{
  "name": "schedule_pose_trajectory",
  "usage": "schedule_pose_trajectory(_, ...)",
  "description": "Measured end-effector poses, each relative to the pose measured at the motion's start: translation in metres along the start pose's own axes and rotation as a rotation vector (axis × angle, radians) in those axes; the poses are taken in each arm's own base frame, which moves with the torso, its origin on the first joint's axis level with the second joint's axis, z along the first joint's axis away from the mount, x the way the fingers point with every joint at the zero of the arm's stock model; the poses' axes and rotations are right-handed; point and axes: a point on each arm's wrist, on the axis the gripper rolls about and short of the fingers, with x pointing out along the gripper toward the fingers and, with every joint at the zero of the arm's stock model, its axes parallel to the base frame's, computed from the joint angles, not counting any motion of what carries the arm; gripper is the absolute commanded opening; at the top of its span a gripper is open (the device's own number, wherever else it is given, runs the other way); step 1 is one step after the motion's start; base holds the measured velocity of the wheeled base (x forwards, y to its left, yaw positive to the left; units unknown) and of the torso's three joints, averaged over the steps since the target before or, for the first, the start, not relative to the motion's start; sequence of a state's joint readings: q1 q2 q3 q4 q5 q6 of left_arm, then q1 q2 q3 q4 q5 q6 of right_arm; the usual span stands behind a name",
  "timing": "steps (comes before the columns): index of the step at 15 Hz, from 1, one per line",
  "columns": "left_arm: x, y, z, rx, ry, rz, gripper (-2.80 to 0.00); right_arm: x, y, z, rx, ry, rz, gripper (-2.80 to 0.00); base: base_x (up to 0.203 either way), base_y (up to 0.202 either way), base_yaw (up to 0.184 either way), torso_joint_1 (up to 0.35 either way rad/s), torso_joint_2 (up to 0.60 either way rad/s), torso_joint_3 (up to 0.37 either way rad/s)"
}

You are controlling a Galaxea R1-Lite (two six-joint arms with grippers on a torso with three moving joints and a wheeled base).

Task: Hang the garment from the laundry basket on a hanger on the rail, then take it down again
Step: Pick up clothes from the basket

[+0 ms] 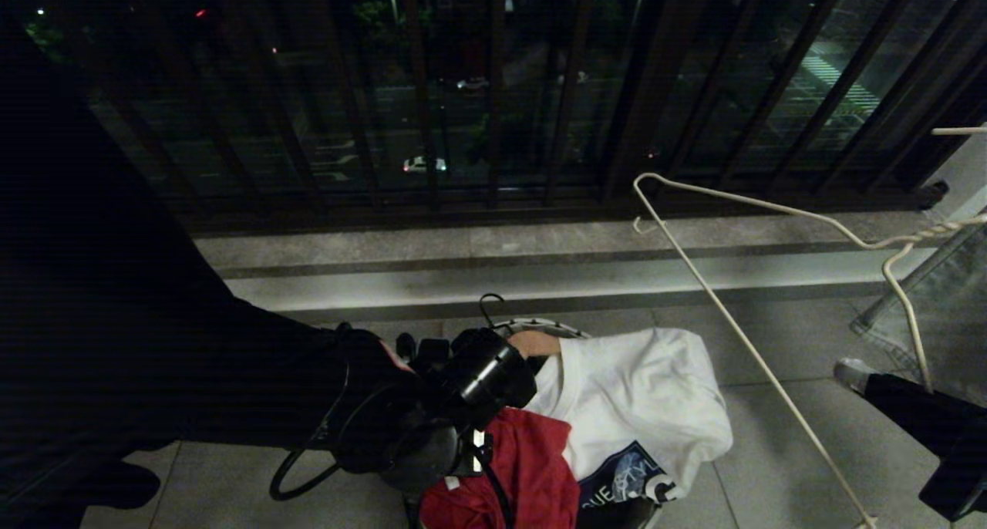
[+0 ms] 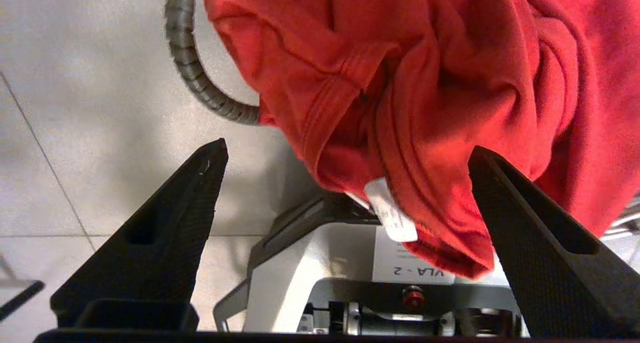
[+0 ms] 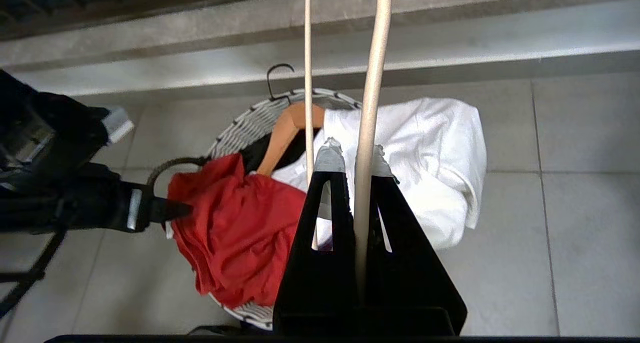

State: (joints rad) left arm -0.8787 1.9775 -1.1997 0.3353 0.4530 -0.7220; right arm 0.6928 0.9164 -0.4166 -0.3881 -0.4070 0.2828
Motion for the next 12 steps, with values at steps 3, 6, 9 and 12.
schedule_pose_trajectory(3, 0.012, 0.002, -0.012, 0.029, 0.042, 0.036, 0.0, 0.001, 0.0, -0.001, -0.003, 0.006, -0.002, -2.8, 0.0, 0.0, 0.0, 0.0, 0.0, 0.0)
schedule_pose_trajectory(6, 0.023, 0.009, -0.03, 0.062, 0.096, 0.084, 0.0, 0.002, 0.0, -0.002, -0.004, 0.009, -0.003, -2.8, 0.0, 0.0, 0.0, 0.0, 0.0, 0.0)
schedule_pose_trajectory(9, 0.028, 0.014, -0.044, 0.09, 0.137, 0.108, 0.0, 0.002, 0.0, -0.002, -0.005, 0.01, -0.003, -2.8, 0.0, 0.0, 0.0, 0.0, 0.0, 0.0)
schedule_pose_trajectory(12, 0.024, 0.009, -0.062, 0.119, 0.166, 0.098, 0.0, 0.002, 0.0, -0.002, -0.005, 0.009, -0.004, -2.8, 0.0, 0.0, 0.0, 0.0, 0.0, 0.0)
